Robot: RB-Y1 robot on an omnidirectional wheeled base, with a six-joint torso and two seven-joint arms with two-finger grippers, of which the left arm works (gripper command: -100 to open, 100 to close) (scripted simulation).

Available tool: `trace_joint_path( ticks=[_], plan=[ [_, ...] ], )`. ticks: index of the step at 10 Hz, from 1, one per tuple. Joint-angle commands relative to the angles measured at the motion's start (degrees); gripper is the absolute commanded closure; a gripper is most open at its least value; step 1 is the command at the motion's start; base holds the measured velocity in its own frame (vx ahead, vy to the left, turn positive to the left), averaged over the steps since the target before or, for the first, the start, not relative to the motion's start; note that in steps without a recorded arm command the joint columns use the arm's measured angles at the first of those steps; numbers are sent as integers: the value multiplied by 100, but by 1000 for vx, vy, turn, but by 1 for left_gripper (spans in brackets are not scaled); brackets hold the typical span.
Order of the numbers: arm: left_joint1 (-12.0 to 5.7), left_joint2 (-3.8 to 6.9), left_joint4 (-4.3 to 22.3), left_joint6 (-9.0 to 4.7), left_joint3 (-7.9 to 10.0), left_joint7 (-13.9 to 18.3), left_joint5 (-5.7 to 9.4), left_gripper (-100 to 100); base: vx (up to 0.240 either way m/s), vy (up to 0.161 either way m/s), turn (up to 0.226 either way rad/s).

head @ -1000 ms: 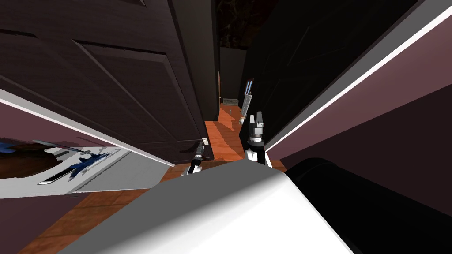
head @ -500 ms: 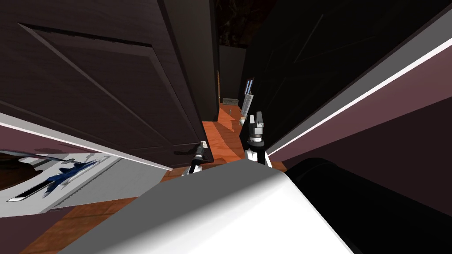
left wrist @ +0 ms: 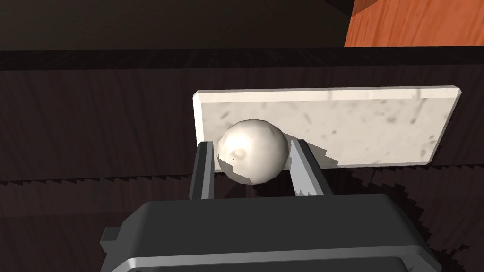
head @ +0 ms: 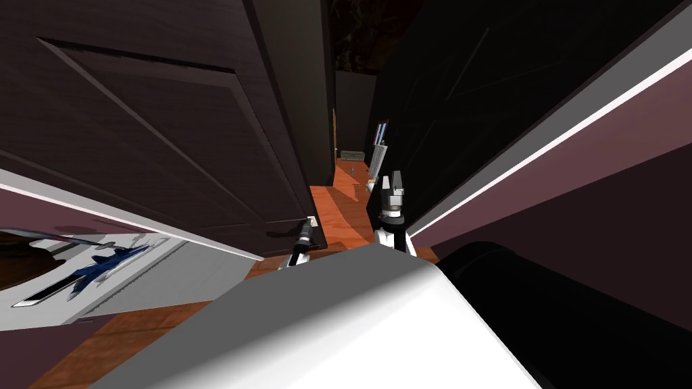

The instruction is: Push the door open

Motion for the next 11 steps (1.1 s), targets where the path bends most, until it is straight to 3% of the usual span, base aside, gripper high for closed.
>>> trace_joint_path(
  ticks=[1,4,11],
  plan=[
    [-3,43,7,0,67,-25,35,100,109,-5,21],
    [-7,97,18,-1,172,-63,90,100,169,-64,32],
    [-24,240,63,-2,609,-224,319,100,187,-81,61]
  ],
)
